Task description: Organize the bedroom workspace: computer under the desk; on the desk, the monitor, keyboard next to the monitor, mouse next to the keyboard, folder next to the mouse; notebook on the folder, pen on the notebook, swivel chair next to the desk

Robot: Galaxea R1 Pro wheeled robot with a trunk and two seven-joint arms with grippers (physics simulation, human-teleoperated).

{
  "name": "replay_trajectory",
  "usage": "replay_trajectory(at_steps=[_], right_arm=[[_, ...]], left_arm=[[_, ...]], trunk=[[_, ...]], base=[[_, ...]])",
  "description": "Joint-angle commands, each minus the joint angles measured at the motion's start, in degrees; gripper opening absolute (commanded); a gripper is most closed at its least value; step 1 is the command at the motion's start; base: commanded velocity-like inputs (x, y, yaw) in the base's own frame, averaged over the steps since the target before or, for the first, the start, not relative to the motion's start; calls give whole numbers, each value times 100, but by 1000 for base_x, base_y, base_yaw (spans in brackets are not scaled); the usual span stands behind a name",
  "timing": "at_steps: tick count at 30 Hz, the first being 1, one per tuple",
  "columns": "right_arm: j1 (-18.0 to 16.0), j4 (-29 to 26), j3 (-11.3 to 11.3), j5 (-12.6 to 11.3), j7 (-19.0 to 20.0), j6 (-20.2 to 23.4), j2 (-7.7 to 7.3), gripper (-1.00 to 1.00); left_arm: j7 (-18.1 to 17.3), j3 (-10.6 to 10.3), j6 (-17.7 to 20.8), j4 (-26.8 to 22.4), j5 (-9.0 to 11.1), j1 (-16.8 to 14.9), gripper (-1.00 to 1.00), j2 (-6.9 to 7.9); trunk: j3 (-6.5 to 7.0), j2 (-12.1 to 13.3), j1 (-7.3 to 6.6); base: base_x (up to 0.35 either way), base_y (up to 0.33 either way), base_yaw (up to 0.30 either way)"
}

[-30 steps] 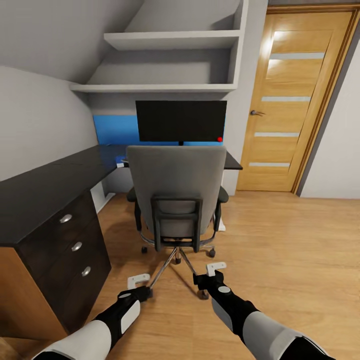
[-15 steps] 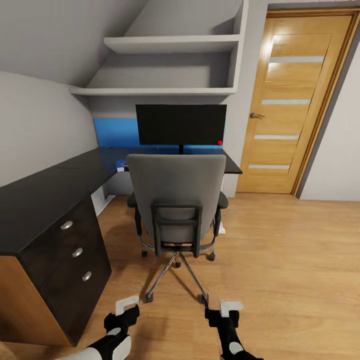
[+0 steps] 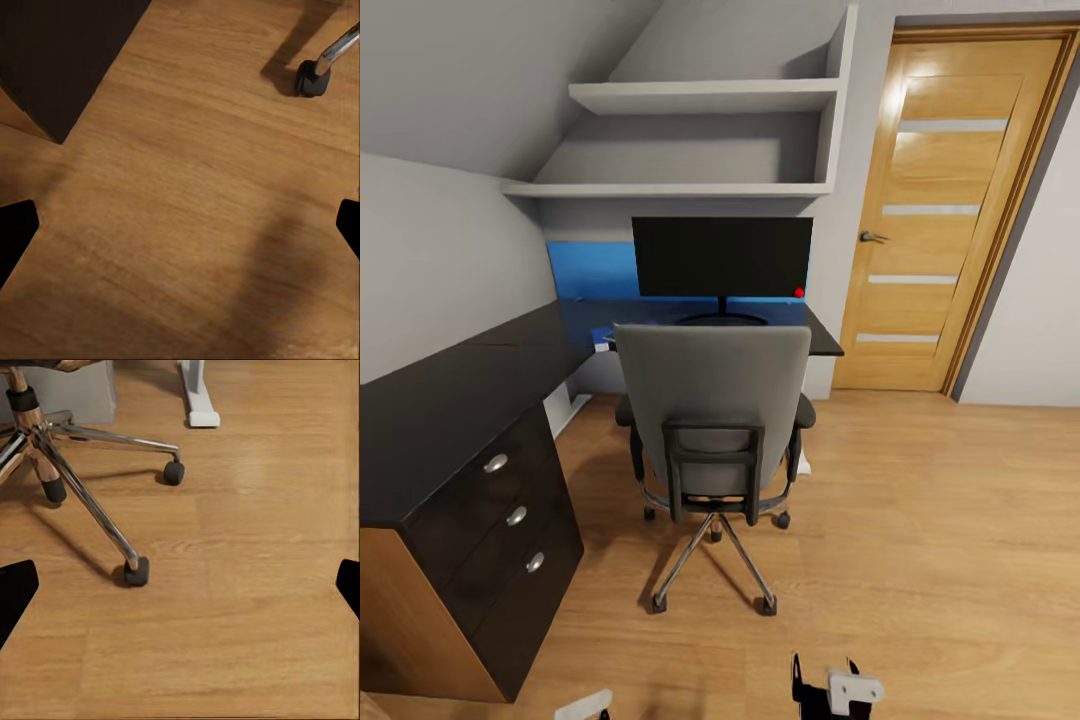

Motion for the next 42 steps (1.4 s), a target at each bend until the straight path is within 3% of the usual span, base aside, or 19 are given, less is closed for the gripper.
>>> replay_trajectory(at_steps=[1,4,7,9,13,17,27,42], right_arm=[[29,91,60,-19,-35,-130,1,100],[195,279,55,-19,-35,-604,-4,100],[605,353,47,-19,-35,-1110,-41,100],[907,379,46,-19,-24,-1238,-181,100],[1050,392,46,-19,1,-1213,-401,100],[1082,375,46,-23,12,-1028,-486,100],[1090,372,50,-31,8,-773,-484,100],[1090,381,46,-34,3,-740,-500,100]], left_arm=[[33,-77,-33,1,9,102,100,59],[33,-77,-85,2,7,276,100,161],[32,-77,-170,0,6,466,100,202],[32,-77,-197,2,6,683,100,206],[32,-77,-330,2,2,925,100,214],[32,-77,-713,2,5,1020,100,216],[32,-77,-833,2,7,1045,100,216],[32,-86,-822,2,13,1046,100,189]], trunk=[[14,39,-24],[68,160,-90],[122,280,-155],[158,360,-199],[230,521,-287],[301,681,-375],[481,1082,-595],[750,1684,-924]], base=[[0,0,0],[0,0,0],[0,0,0],[0,0,0],[0,0,0],[0,0,0],[0,0,0],[0,0,0]])
